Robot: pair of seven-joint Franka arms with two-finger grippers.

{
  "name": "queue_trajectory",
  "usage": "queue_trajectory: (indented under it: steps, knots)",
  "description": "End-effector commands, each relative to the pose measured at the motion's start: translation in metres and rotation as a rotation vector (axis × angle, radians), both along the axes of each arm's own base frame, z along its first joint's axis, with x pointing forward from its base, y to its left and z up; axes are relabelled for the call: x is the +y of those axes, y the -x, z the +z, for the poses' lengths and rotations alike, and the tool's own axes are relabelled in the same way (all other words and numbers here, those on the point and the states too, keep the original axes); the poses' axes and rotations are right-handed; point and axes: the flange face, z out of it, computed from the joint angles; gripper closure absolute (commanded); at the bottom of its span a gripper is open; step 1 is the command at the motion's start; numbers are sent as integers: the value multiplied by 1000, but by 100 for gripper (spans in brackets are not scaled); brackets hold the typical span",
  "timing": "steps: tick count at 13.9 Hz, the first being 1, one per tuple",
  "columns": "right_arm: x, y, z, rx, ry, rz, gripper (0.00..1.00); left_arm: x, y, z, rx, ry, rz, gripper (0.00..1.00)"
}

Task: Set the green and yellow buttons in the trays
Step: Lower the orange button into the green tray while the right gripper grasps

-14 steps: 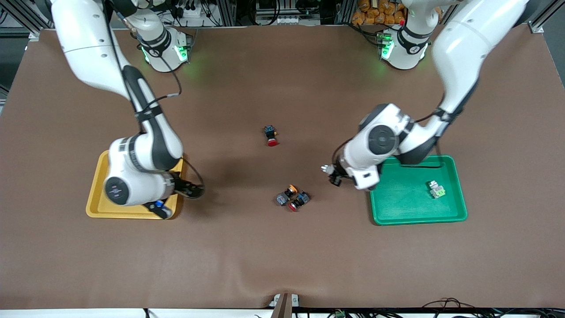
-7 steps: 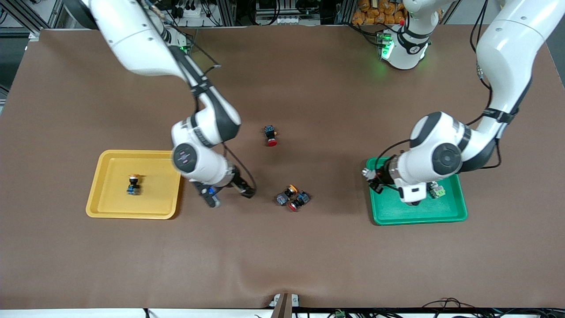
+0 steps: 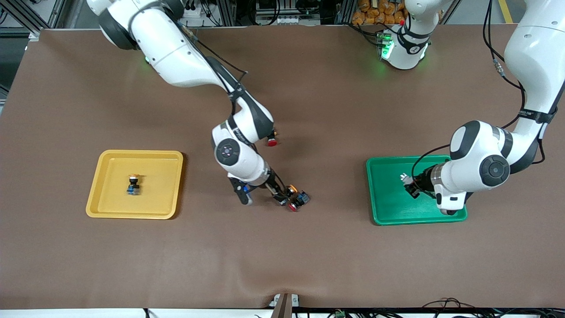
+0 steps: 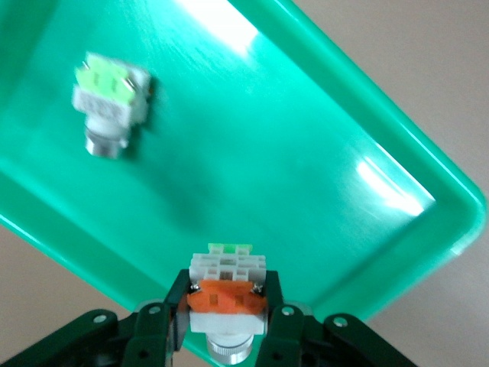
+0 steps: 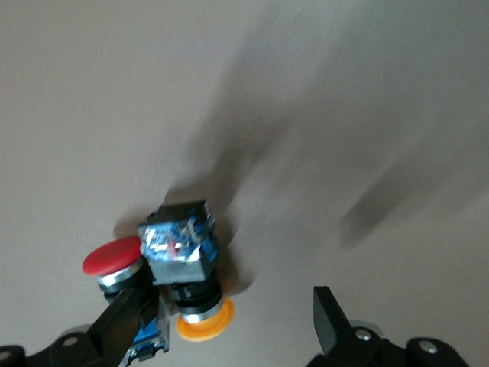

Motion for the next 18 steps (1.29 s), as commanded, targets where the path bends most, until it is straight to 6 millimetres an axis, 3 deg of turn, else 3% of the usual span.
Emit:
queue_trajectory:
  steps: [1,3,6,7,8,10,11,12,13,14,17,18]
  knots:
    - [10,-8,-11,-8,0,-22,2,13,-1,-11,-6,-31,-45,100]
    - [12,-7,-22,-24,-7,-28,6,20,0,-21,3,-33,-47,100]
    - [10,-6,-32,-32,19,-8,23,28,0,-33,0,-74,-82,100]
    - [10,-5,-38,-31,27,-4,24,33,-2,-38,-9,-86,-85,100]
    - [7,-7,-41,-36,28,-6,36,34,-3,-41,-25,-83,-88,100]
    - [3,-11,-38,-42,35,1,70,30,-6,-46,-39,-68,-89,100]
    - [3,-10,-37,-46,39,8,80,30,-7,-49,-42,-63,-89,96]
    - [3,-11,-36,-56,44,11,80,30,-7,-49,-42,-61,-87,66]
    - [-1,-14,-35,-61,46,8,70,26,-8,-48,-45,-59,-90,1]
    - [-5,-19,-34,-64,42,-6,55,23,-8,-46,-49,-60,-93,0]
    - [-7,-19,-46,-83,39,-9,29,17,-17,-32,-81,-63,-94,0]
    - [-9,-21,-45,-85,39,-13,25,12,-19,-23,-95,-64,-96,0]
